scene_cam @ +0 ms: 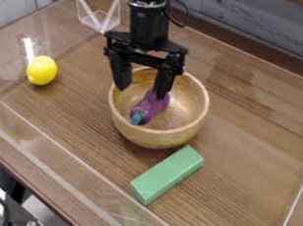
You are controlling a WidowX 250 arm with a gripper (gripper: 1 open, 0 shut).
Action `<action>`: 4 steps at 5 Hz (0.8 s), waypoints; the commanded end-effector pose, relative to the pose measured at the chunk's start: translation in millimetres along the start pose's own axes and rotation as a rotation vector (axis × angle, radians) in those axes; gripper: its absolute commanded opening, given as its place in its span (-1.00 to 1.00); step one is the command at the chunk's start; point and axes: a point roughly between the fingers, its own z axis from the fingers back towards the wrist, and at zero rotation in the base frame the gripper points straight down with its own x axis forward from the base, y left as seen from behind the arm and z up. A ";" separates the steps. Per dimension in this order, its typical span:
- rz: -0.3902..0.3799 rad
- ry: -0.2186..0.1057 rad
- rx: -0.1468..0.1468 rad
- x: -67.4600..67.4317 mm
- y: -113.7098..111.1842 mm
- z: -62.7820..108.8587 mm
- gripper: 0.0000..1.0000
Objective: Put the purple eggplant in the brown bowl
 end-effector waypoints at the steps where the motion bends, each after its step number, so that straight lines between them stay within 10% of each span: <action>1: 0.005 -0.100 -0.011 7.0 2.4 30.1 1.00; 4: 0.021 -0.136 -0.019 13.4 8.0 36.5 1.00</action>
